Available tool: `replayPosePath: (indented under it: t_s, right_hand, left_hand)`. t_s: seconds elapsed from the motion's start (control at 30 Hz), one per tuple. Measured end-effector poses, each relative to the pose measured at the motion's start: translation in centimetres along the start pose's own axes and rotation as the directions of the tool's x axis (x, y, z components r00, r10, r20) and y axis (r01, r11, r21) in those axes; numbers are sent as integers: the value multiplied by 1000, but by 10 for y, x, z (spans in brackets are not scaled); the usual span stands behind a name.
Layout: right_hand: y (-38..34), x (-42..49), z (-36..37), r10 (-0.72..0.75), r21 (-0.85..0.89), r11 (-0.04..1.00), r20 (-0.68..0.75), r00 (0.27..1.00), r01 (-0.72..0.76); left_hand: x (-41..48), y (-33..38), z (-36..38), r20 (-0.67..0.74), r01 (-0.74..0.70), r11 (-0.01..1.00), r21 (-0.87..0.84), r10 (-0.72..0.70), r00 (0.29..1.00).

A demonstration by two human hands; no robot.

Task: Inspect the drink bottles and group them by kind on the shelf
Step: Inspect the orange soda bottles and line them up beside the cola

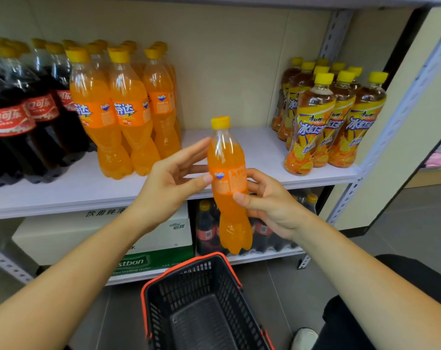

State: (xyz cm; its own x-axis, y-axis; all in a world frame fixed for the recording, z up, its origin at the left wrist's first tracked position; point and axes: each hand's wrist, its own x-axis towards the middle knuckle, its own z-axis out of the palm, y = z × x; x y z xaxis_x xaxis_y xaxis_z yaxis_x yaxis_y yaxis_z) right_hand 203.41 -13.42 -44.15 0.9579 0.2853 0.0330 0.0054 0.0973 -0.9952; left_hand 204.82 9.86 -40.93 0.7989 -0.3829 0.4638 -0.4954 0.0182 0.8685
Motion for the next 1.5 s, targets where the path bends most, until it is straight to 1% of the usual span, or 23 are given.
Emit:
replayPosePath:
  t_s: [0.07, 0.17, 0.27, 0.37, 0.4, 0.47, 0.57, 0.63, 0.7, 0.77, 0.9, 0.97, 1.03, 1.1, 1.3, 1.4, 1.5]
  right_hand:
    - [-6, -1, 0, 6, 64, 998, -31, 1000, -4]
    - [-14, 0, -1, 12, 130, 992, -108, 994, 2]
    - [-19, 2, -1, 54, 167, 986, -188, 981, -23]
    - [-21, 8, -1, 105, 236, 971, -260, 960, -42]
    - [-21, 10, 0, 121, 266, 963, -276, 954, -45]
    - [-23, 12, 0, 147, 329, 943, -260, 954, -56]
    - [-25, 11, -1, 132, 429, 901, -126, 983, -66]
    - [-25, 9, -1, 83, 423, 904, -31, 996, -62]
    - [-25, 8, 0, 41, 377, 925, 36, 999, -51]
    - [-24, 8, 4, 48, 358, 932, 47, 998, -61]
    - [-16, 10, 17, 79, 356, 932, -5, 997, -72]
    - [-12, 11, 23, 99, 367, 926, -24, 995, -84]
    - [-11, 13, 26, 112, 384, 919, -31, 993, -91]
    - [-11, 15, 26, 126, 407, 907, -26, 992, -105]
    - [-12, 27, 28, 180, 485, 859, 10, 984, -162]
    - [-15, 34, 32, 166, 426, 890, 29, 986, -163]
    - [-19, 44, 39, 106, 374, 921, 23, 994, -107]
  left_hand:
    - [-3, -2, 1, 72, 17, 996, 92, -23, 997]
    - [-9, -3, 5, 137, 72, 978, 195, -100, 986]
    - [-16, -1, 12, 230, 88, 964, 253, -148, 962]
    - [-21, 0, 20, 331, 70, 963, 259, -157, 931]
    - [-22, 0, 23, 329, 64, 965, 253, -149, 932]
    - [-23, -2, 28, 265, 58, 973, 225, -119, 957]
    - [-21, -4, 27, 150, 73, 990, 123, -91, 984]
    - [-20, -4, 22, 98, 81, 996, 46, -85, 992]
    - [-19, -4, 19, 48, 56, 998, 25, -57, 997]
    - [-19, -2, 18, 13, 38, 999, 18, -38, 999]
    - [-18, 1, 24, -107, 91, 994, -64, -98, 989]
    - [-18, 0, 24, -140, 92, 996, -21, -94, 986]
    - [-18, -1, 22, -130, 82, 996, 35, -77, 989]
    - [-19, -3, 18, -98, 62, 997, 55, -57, 994]
    - [-16, -4, 6, 50, -4, 996, 85, -1, 999]
    - [-15, -4, -7, 45, 3, 999, 45, -5, 999]
    - [-17, -5, -18, 13, 2, 996, 95, -3, 1000]
